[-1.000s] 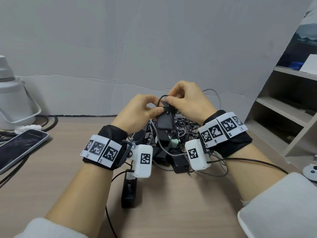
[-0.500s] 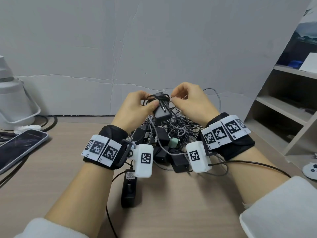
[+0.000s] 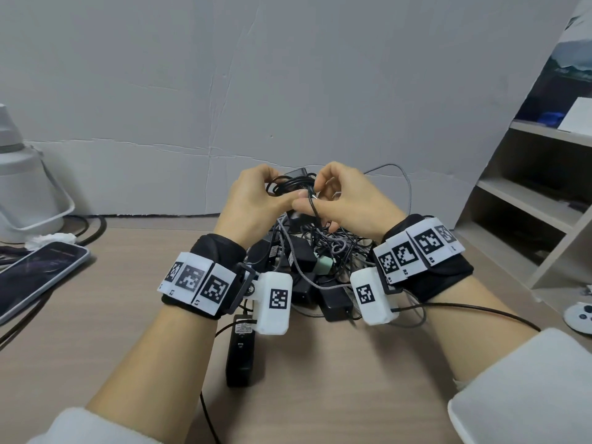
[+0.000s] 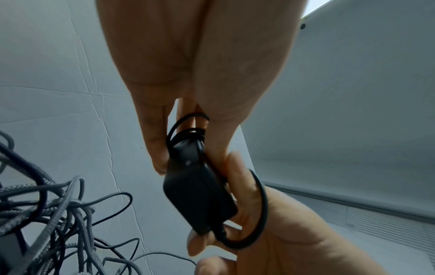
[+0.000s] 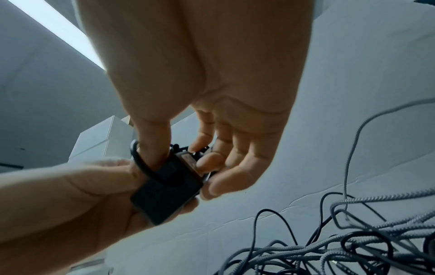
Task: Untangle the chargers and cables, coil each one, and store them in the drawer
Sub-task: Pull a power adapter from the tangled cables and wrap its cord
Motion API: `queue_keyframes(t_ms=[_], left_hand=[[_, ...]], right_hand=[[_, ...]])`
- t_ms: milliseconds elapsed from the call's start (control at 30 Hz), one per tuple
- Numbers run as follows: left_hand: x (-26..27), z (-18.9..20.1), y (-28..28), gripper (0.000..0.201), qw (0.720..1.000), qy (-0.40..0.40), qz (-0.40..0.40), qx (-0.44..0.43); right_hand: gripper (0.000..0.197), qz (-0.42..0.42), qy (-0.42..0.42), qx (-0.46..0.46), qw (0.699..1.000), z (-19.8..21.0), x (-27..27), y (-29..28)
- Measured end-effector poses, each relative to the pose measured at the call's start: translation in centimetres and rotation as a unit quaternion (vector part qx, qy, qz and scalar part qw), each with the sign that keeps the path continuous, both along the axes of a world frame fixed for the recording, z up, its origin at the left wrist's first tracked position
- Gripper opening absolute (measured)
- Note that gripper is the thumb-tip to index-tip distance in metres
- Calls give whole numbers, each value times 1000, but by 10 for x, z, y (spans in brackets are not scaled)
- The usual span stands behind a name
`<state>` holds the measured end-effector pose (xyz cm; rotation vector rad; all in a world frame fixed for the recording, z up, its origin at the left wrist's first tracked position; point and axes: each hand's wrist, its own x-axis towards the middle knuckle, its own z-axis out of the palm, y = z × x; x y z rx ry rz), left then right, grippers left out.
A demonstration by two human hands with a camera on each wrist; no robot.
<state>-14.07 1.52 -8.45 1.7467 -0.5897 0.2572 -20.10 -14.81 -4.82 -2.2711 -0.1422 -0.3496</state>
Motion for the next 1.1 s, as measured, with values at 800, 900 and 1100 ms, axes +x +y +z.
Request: queue_keyframes(t_ms=[800,900,1100], left_hand=[[0,0,9,55,999,0,-38,37],[-5,2,8,41,995,51,-85,14],[-1,2,8,25,981,120,-145,-51]], right_hand=[[14,-75,-49,157,983,0,12,0],[13,-93,-75,101,988,-1,12,1],[10,-72,-68,60,993,4,4,-5]])
